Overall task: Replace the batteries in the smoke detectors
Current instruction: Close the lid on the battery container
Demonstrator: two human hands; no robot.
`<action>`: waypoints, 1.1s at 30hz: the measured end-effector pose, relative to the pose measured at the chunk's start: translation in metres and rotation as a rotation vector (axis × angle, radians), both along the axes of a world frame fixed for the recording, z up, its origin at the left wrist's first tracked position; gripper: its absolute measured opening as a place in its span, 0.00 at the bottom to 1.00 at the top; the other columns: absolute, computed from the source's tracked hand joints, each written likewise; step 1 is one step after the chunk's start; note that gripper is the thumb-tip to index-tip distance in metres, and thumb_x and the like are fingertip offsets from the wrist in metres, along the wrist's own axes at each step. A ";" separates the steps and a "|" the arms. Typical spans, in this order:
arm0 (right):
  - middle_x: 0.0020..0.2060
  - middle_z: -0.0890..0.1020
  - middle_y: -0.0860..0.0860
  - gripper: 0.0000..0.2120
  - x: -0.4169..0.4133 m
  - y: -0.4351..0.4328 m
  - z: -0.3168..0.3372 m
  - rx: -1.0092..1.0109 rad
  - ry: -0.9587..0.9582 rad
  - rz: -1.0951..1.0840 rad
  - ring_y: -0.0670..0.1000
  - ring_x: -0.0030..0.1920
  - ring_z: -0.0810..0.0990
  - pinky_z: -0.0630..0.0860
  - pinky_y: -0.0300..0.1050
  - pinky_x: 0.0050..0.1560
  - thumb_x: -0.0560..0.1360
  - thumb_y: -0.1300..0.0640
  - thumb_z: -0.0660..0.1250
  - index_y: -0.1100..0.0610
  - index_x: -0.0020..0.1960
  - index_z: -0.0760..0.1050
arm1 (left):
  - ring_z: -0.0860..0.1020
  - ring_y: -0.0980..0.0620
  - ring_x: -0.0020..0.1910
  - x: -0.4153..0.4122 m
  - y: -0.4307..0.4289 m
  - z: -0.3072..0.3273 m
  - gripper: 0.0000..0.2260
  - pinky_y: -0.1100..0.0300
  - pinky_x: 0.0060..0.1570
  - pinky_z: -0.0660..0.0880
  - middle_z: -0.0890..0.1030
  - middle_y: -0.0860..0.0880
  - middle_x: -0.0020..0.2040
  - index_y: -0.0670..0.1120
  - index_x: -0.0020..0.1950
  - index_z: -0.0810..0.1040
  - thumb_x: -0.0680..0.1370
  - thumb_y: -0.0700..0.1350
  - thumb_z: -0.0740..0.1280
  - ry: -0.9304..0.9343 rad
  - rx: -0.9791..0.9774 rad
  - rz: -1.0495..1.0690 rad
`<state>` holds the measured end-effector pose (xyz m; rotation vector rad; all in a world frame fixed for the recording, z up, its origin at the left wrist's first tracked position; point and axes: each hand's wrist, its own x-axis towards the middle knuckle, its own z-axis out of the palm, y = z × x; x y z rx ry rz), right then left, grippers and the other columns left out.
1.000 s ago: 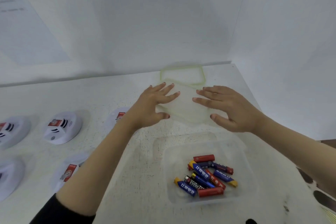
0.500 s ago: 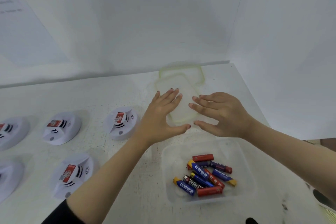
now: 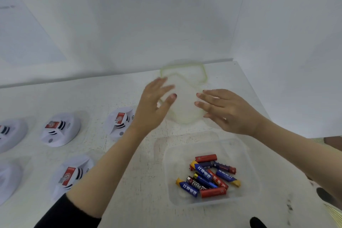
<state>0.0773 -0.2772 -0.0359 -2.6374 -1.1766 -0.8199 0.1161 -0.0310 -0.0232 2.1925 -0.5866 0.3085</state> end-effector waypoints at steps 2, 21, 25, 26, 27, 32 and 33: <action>0.65 0.74 0.59 0.17 -0.004 -0.005 0.002 0.135 0.124 -0.143 0.59 0.64 0.74 0.71 0.52 0.62 0.75 0.60 0.59 0.57 0.62 0.77 | 0.61 0.49 0.75 0.007 0.000 0.009 0.20 0.56 0.72 0.56 0.67 0.47 0.74 0.50 0.70 0.71 0.79 0.53 0.64 0.218 0.024 0.139; 0.51 0.82 0.46 0.11 0.037 0.006 0.046 1.008 0.757 -0.649 0.40 0.44 0.80 0.73 0.36 0.53 0.76 0.56 0.63 0.55 0.54 0.82 | 0.77 0.51 0.55 0.026 0.003 0.034 0.11 0.55 0.54 0.75 0.76 0.48 0.57 0.56 0.61 0.73 0.78 0.50 0.65 0.524 -0.145 0.240; 0.47 0.76 0.56 0.14 0.084 0.000 0.046 1.235 1.197 -0.744 0.50 0.37 0.75 0.74 0.41 0.40 0.76 0.57 0.64 0.62 0.59 0.74 | 0.75 0.47 0.46 0.075 -0.006 0.029 0.19 0.58 0.39 0.77 0.73 0.44 0.55 0.43 0.69 0.67 0.79 0.41 0.65 0.793 -0.253 0.302; 0.44 0.75 0.57 0.12 0.092 0.001 0.046 1.323 1.278 -0.738 0.50 0.34 0.73 0.73 0.40 0.37 0.76 0.58 0.64 0.62 0.58 0.72 | 0.75 0.48 0.43 0.085 -0.009 0.027 0.19 0.61 0.31 0.76 0.71 0.43 0.54 0.40 0.68 0.66 0.79 0.38 0.65 0.843 -0.264 0.309; 0.40 0.73 0.57 0.09 0.099 0.002 0.045 1.381 1.313 -0.747 0.50 0.32 0.71 0.71 0.40 0.34 0.76 0.59 0.64 0.61 0.55 0.71 | 0.75 0.49 0.39 0.093 -0.014 0.027 0.17 0.63 0.26 0.75 0.70 0.41 0.52 0.36 0.66 0.67 0.78 0.35 0.65 0.872 -0.272 0.320; 0.30 0.63 0.51 0.11 0.123 -0.001 0.036 1.312 1.312 -0.815 0.47 0.26 0.61 0.62 0.36 0.23 0.75 0.63 0.67 0.56 0.37 0.67 | 0.70 0.50 0.30 0.108 -0.029 0.029 0.10 0.64 0.24 0.74 0.69 0.44 0.35 0.38 0.38 0.68 0.74 0.25 0.64 0.911 -0.360 0.374; 0.30 0.63 0.50 0.10 0.123 -0.003 0.036 1.295 1.292 -0.821 0.47 0.27 0.59 0.60 0.36 0.22 0.74 0.62 0.68 0.55 0.38 0.68 | 0.71 0.50 0.31 0.109 -0.029 0.030 0.12 0.65 0.23 0.74 0.69 0.44 0.35 0.39 0.37 0.69 0.74 0.25 0.64 0.916 -0.392 0.364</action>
